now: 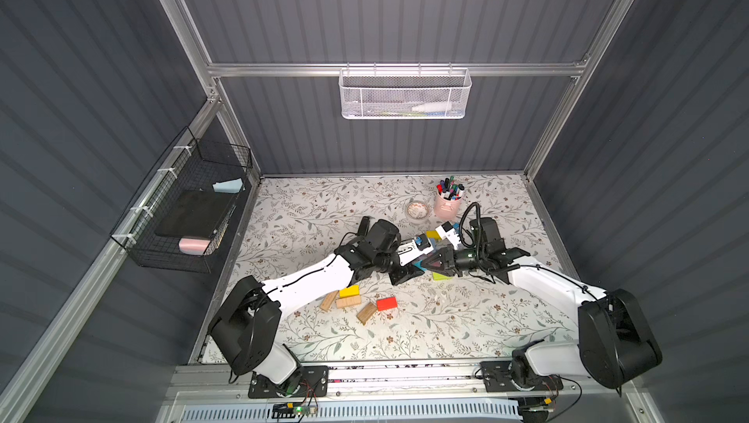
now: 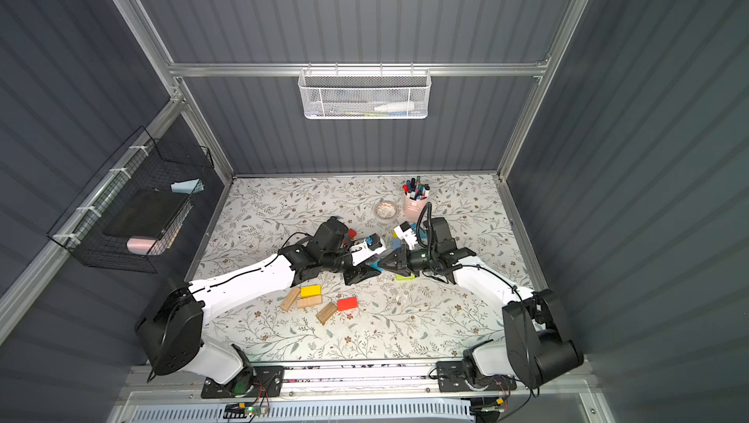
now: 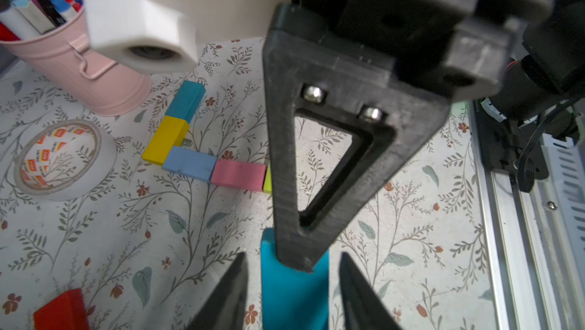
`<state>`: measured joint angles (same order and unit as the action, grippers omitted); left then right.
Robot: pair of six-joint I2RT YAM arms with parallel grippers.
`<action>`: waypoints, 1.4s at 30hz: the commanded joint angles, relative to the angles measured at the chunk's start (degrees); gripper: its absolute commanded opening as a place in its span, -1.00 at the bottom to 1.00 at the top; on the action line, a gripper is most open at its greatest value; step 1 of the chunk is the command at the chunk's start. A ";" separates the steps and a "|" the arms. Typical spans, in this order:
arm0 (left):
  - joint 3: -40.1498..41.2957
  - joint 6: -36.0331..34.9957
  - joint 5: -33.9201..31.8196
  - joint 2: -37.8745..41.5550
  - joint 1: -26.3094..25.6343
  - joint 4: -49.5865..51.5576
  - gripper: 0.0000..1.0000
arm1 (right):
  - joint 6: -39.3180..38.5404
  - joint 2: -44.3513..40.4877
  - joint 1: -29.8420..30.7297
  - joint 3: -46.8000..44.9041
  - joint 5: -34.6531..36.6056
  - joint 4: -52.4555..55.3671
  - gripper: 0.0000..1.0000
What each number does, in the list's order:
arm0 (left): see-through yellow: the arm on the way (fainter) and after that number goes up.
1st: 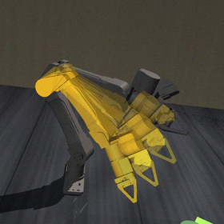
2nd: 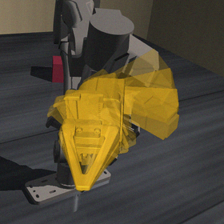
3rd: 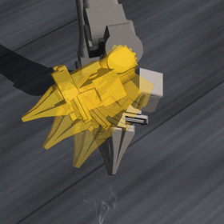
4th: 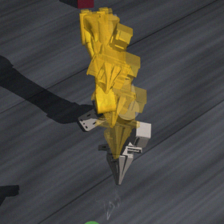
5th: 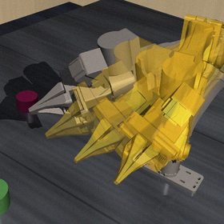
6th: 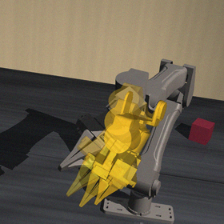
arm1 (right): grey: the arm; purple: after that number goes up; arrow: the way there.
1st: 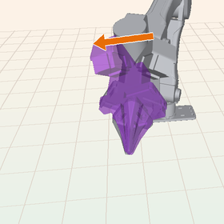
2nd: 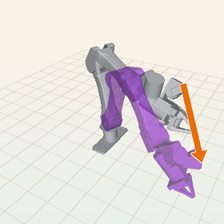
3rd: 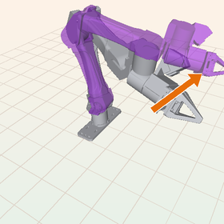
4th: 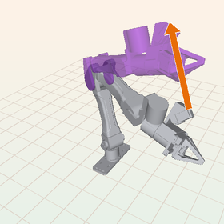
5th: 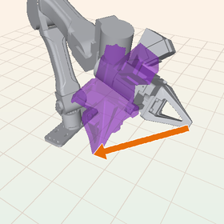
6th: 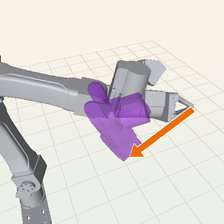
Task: Assemble the letter c with building blocks
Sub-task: Assemble the building block at the center of the board.
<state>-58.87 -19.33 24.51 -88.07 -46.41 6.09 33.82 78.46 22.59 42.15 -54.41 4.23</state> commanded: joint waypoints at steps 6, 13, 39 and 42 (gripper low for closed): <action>5.74 6.42 -4.86 1.93 -0.30 -10.99 0.51 | -4.47 -2.42 -4.10 0.65 5.54 4.56 -0.95; 10.93 13.27 -7.01 1.68 1.36 -21.29 0.60 | -10.61 -4.53 -12.24 -1.72 6.91 9.62 -0.94; 18.07 20.72 -2.54 -2.98 7.92 -34.94 0.65 | -24.98 -9.20 -20.22 0.96 30.28 20.42 -0.93; 17.65 21.00 -2.38 -3.41 7.92 -34.42 0.65 | -26.53 -7.53 -20.21 0.24 27.93 18.26 -0.93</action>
<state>-40.73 0.91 21.10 -90.76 -38.59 -27.79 10.96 69.14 2.55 41.89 -25.65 23.20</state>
